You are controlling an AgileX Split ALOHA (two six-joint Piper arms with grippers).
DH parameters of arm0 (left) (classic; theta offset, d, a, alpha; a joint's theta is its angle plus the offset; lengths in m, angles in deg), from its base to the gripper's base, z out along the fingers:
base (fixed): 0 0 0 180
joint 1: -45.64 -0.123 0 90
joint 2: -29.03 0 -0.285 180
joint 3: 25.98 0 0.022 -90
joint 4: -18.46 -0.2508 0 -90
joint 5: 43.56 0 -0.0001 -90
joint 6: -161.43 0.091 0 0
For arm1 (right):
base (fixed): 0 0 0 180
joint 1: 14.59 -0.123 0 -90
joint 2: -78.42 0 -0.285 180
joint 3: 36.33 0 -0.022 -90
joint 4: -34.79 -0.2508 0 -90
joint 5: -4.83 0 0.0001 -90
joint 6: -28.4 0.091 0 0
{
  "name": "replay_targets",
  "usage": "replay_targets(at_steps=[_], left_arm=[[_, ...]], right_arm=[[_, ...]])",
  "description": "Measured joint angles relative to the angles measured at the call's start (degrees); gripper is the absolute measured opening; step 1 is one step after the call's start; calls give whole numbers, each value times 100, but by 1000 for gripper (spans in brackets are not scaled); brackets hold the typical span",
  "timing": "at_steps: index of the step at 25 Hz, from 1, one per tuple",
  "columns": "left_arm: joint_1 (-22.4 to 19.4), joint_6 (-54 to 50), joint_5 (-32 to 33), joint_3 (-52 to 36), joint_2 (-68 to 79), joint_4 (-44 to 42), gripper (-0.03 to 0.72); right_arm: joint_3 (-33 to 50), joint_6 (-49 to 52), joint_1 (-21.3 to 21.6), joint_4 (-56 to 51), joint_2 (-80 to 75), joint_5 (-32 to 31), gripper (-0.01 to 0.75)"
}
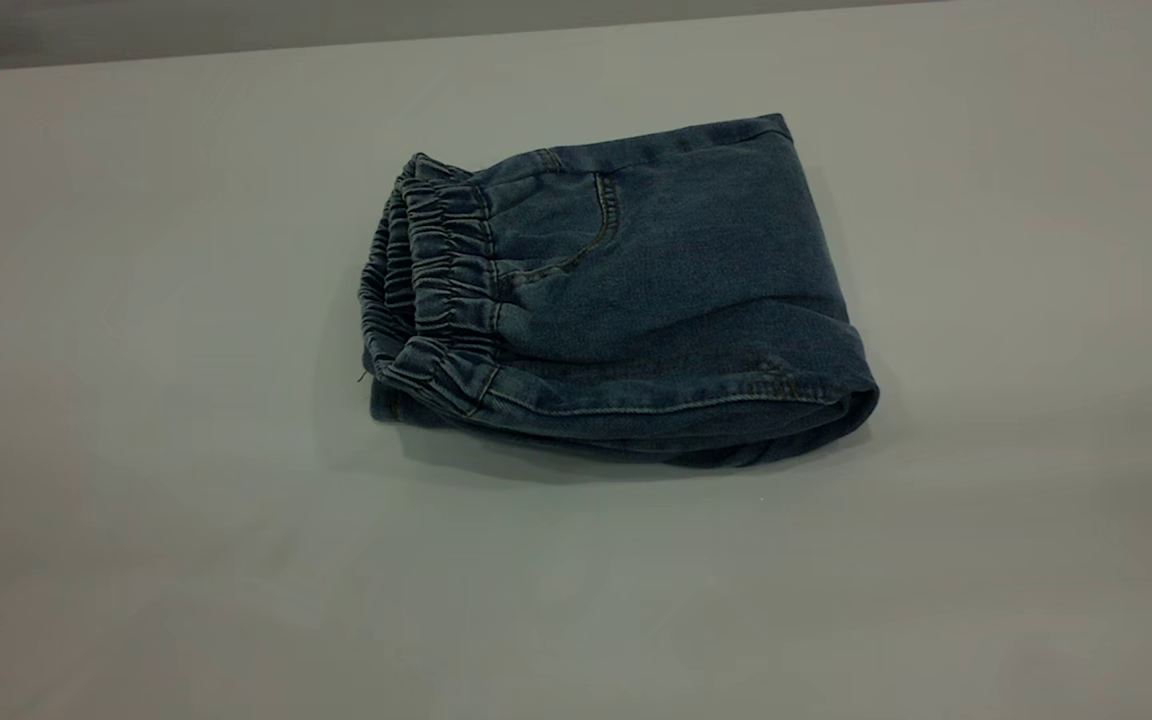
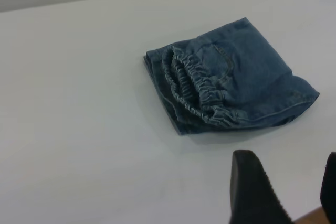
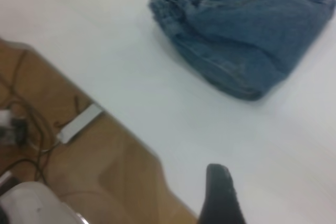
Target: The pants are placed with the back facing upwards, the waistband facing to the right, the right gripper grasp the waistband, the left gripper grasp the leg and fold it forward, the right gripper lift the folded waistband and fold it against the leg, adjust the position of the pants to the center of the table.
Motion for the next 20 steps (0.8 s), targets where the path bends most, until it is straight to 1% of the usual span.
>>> replay_targets(at_steps=[3,8,15,17,19,20], left_arm=[[0,0,30,0,0,0,312],[0,0,451,-11,0,10,312],[0,0,439,-11,0,33,312],[0,0,434,-11,0,33,312],[0,0,434,-11,0,33,312],[0,0,434,-11,0,33,312]], right_arm=[[-7,0,0,-54,0,31,416],[-7,0,0,-40,0,31,416],[-7,-5,26,-40,0,31,416],[-7,-5,214,-82,0,19,416],[-7,-5,608,-112,0,19,416],[-7,-5,880,-112,0,19,416]])
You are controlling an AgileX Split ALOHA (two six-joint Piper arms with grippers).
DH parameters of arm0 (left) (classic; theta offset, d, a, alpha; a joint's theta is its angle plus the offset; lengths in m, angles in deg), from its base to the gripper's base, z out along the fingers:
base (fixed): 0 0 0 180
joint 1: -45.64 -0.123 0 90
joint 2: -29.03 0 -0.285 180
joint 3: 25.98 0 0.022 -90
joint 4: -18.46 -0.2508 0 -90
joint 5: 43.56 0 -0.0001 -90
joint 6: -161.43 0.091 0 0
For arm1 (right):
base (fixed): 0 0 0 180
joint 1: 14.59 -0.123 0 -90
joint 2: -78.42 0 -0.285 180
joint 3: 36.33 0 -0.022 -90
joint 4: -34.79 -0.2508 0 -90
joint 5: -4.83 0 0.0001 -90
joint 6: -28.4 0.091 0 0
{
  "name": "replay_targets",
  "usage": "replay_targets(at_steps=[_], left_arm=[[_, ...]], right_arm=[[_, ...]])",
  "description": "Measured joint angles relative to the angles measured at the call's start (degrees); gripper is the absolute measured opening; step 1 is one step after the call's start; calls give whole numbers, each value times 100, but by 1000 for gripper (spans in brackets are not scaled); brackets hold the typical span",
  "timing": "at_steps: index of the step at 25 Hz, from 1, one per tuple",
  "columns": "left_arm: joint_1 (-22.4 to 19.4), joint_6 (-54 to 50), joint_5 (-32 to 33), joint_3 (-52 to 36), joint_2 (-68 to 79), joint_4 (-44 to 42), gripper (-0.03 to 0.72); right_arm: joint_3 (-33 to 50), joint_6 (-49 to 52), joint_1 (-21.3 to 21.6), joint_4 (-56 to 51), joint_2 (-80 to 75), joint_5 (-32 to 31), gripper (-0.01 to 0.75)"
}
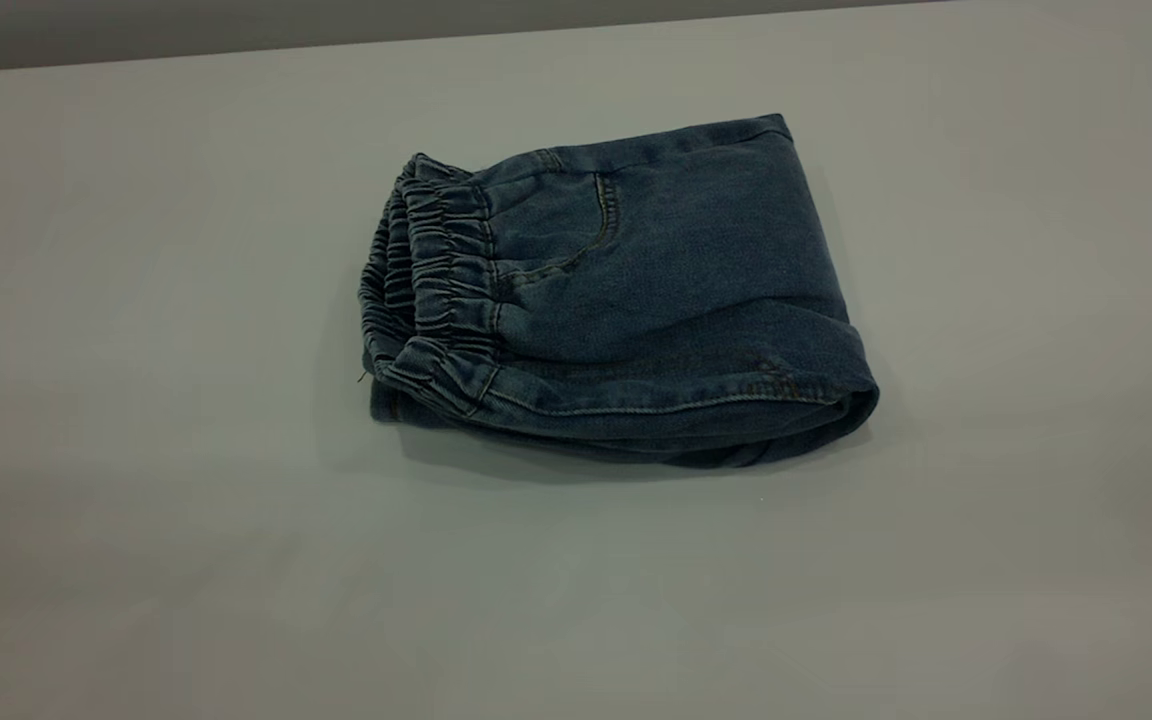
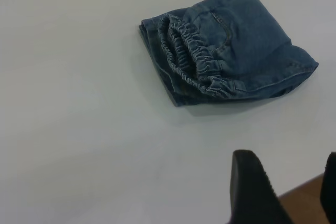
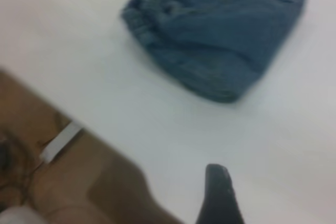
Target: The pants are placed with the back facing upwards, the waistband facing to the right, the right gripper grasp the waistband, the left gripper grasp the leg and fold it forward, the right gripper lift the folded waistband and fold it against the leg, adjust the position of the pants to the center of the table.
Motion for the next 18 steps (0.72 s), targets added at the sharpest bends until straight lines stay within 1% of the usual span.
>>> replay_targets(at_steps=[1,3,5,7,8,10,12,14,18], left_arm=[[0,7,0,0,0,0,312],[0,7,0,0,0,0,312],[0,2,0,0,0,0,312],[0,2,0,0,0,0,312],[0,2,0,0,0,0,312],[-5,2,0,0,0,0,312],[-142,2,0,0,0,30,312],[-399,2,0,0,0,46,312],[-1090,2,0,0,-20,21,312]], right_arm=[[0,0,265,0,0,0,416],[0,0,961,18,49,0,416],[0,0,1520,28,232,0,416],[0,0,1986,28,485,0,416],[0,0,2125,28,643,0,416],[-5,0,2314,28,804,-15,416],[-12,0,2331,22,813,-20,416],[-12,0,2326,22,813,-7,416],[-12,0,2326,22,804,-7,412]])
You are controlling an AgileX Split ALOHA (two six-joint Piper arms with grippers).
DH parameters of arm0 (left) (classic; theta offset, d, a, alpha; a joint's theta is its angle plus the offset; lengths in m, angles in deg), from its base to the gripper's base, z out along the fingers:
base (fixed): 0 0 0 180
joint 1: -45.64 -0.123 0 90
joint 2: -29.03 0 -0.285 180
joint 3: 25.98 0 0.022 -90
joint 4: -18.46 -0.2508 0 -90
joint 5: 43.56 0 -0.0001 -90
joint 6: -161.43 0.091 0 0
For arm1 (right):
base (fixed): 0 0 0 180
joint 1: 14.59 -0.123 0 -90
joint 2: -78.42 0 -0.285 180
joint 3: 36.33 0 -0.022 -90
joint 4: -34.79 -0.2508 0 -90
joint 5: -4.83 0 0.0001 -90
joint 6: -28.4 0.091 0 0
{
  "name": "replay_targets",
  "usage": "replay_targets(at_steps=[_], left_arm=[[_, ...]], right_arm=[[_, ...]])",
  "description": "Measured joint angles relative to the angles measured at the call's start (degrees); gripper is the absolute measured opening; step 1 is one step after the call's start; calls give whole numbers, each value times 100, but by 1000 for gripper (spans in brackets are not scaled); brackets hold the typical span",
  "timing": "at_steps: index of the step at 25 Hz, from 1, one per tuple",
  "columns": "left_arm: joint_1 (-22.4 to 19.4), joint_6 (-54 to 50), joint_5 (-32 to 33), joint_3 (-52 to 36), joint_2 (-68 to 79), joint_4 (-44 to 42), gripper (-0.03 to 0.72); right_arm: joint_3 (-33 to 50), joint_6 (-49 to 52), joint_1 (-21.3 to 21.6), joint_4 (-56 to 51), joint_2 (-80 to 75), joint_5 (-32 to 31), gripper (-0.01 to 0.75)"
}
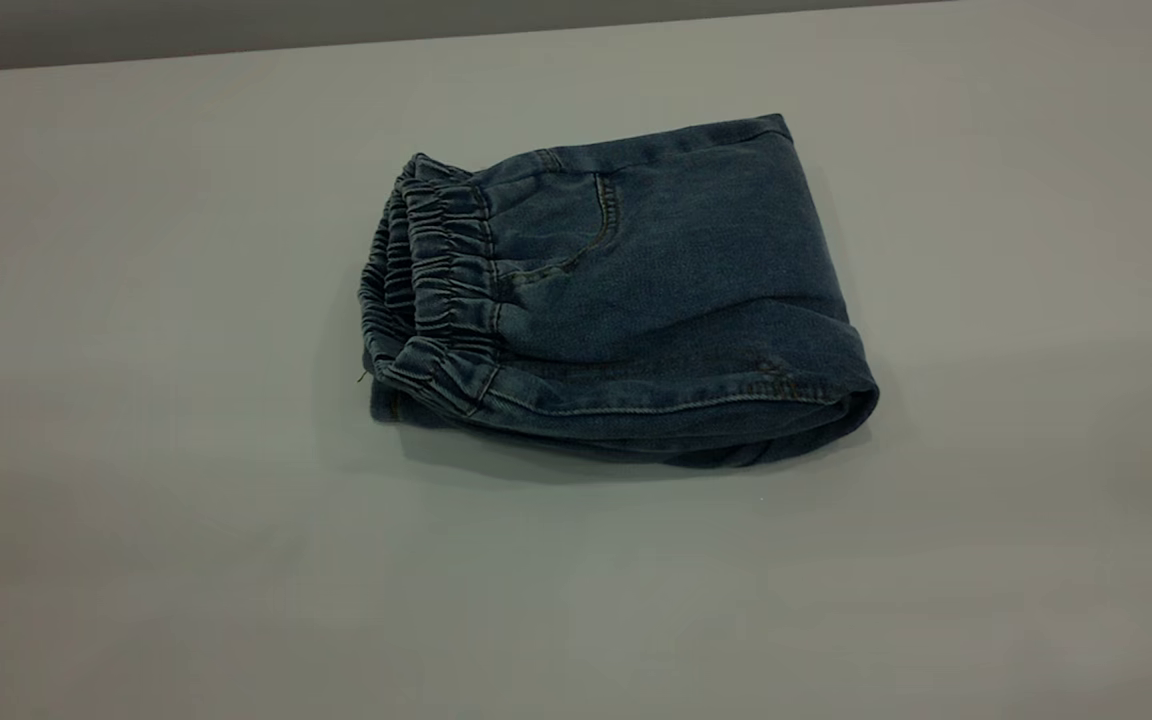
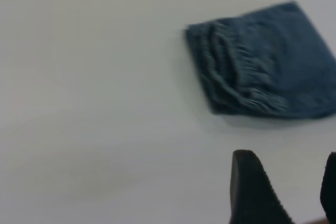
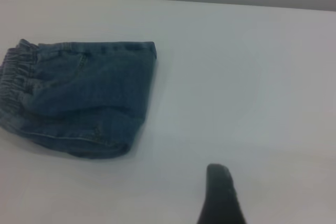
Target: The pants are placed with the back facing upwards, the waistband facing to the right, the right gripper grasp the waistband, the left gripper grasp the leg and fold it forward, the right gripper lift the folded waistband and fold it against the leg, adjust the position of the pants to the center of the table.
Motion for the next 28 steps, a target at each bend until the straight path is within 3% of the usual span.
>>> replay_targets(at_steps=[6,28], left_arm=[[-678,0,44,18,-235,-2,312],[-680,0,21,14,-235,-12,312]], right_arm=[[5,0,0,-5,0,6,398],[5,0,0,5,0,12,395]])
